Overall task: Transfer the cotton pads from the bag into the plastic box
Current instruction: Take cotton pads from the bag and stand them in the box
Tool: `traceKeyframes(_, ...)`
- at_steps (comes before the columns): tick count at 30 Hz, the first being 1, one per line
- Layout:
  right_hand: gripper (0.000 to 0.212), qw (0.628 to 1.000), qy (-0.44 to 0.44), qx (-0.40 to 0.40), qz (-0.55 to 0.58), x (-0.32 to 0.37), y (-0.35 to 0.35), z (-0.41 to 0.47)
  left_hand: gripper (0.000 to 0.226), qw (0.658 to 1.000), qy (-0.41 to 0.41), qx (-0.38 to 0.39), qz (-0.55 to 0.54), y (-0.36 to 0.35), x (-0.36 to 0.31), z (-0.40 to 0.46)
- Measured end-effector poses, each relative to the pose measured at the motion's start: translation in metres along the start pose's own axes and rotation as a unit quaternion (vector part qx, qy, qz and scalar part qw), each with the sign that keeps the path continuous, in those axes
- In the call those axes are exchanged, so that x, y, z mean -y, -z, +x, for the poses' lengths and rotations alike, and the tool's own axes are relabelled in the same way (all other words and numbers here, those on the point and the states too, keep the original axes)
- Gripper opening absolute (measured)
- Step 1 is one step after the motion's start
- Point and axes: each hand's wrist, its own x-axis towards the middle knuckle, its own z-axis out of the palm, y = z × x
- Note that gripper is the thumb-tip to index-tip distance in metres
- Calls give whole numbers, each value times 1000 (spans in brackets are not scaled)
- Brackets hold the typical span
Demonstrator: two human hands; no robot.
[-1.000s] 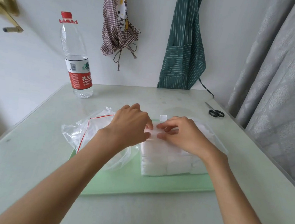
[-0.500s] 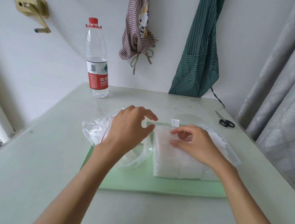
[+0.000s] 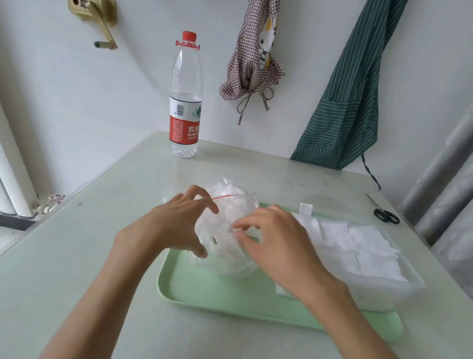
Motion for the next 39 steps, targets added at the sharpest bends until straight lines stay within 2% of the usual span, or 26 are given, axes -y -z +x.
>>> traceKeyframes(2, 37, 995, -9, 75, -64, 6, -14, 7, 84, 1000, -14, 24, 5, -5, 5, 1)
traceKeyframes(4, 42, 984, -21, 131, -123, 7, -23, 9, 88, 1000, -20, 24, 1, -7, 9, 2)
traceKeyframes(8, 32, 981, -36, 132, -134, 3, -30, 8, 91, 1000, -18, 5, 11, -13, 13, 6)
traceKeyframes(11, 20, 990, -46, 106, -78, -1, -31, 9, 93, 999, -16, -15, 33, -18, 11, 9)
traceKeyframes(13, 20, 995, -56, 74, -39, -3, -27, 9, 93, 999, -19, -25, 38, -19, 12, 10)
traceKeyframes(18, 14, 996, -43, -72, 26, -7, -14, -3, 83, 998, -33, -45, 17, -13, 16, 10)
traceKeyframes(20, 10, 987, -71, -119, 82, -11, -6, -7, 77, 998, -38, -49, 5, -9, 16, 9)
traceKeyframes(23, 9, 958, -146, -118, 217, -19, 6, -8, 64, 996, -41, -64, -37, -2, 15, 9)
traceKeyframes(27, 14, 904, -209, -90, 363, -22, 18, -8, 41, 969, -29, -166, -181, 10, -2, 10)
traceKeyframes(28, 15, 879, -229, -72, 412, -20, 20, -8, 42, 956, -20, -177, -235, 13, -8, 9)
traceKeyframes(30, 19, 819, -257, -31, 513, -18, 23, -7, 55, 932, -22, -148, -330, 19, -22, 5)
traceKeyframes(32, 27, 767, -267, -7, 584, -18, 28, -7, 68, 931, -48, -99, -349, 21, -33, 3)
traceKeyframes(34, 27, 737, -275, -7, 617, -21, 33, -7, 71, 929, -67, -81, -355, 20, -41, 0)
traceKeyframes(36, 20, 733, -280, -24, 619, -22, 37, -9, 48, 909, -67, -97, -399, 20, -48, -2)
traceKeyframes(38, 11, 773, -277, -69, 566, -26, 40, -12, 25, 884, -59, -114, -449, 17, -58, -2)
traceKeyframes(39, 10, 788, -275, -96, 543, -28, 42, -13, 20, 876, -55, -115, -464, 15, -63, -2)
